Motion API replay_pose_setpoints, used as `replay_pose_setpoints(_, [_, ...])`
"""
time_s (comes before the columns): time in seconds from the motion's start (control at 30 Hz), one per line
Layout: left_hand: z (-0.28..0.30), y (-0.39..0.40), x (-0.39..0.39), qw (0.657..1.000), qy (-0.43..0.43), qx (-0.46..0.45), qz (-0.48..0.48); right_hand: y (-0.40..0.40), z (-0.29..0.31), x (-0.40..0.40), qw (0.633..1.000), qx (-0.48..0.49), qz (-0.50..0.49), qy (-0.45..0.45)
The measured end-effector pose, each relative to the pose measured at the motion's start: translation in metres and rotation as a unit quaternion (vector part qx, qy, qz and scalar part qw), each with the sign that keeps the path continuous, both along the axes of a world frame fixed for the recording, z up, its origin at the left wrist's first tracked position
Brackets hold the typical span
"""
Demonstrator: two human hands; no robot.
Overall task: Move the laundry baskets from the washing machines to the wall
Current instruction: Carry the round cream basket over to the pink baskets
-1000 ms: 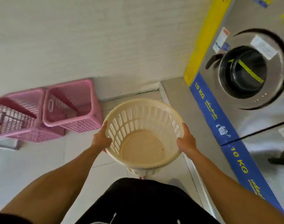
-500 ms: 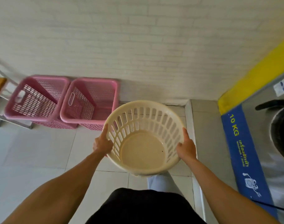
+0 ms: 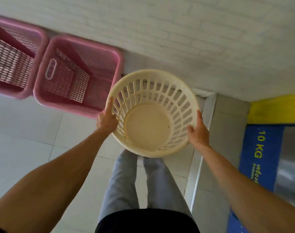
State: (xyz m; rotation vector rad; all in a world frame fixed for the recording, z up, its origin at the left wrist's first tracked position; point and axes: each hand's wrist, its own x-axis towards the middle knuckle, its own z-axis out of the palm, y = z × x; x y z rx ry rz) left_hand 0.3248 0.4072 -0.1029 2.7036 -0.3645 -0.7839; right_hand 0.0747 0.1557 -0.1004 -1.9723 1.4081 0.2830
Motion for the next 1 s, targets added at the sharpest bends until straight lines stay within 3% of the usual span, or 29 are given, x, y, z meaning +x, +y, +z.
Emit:
replay_pose_setpoints(0.17, [-0.087,-0.034,0.016,0.997,-0.056,-0.042,-0.036,-0.036,-0.087,0.025,1.0,0.011,0.001,0.023])
replay_pose_setpoints(0.53, [-0.24,-0.058,0.046,0.999,-0.002,-0.037,0.022,-0.059,-0.225,0.071,0.999,0.014,0.004,0.045])
replay_pose_setpoints(0.67, [-0.267,-0.061,0.051,0.995,0.019,-0.072,0.059,-0.064,-0.255,0.078,0.999,0.004,0.024,0.043])
replay_pose_setpoints(0.8, [-0.287,-0.059,0.054,0.995,-0.044,-0.088,-0.03,-0.064,-0.282,0.088,0.998,-0.047,0.026,0.029])
replay_pose_setpoints(1.0, [-0.316,-0.049,0.075,0.996,-0.032,-0.059,-0.052,-0.061,-0.308,0.1,0.997,-0.045,0.061,0.012])
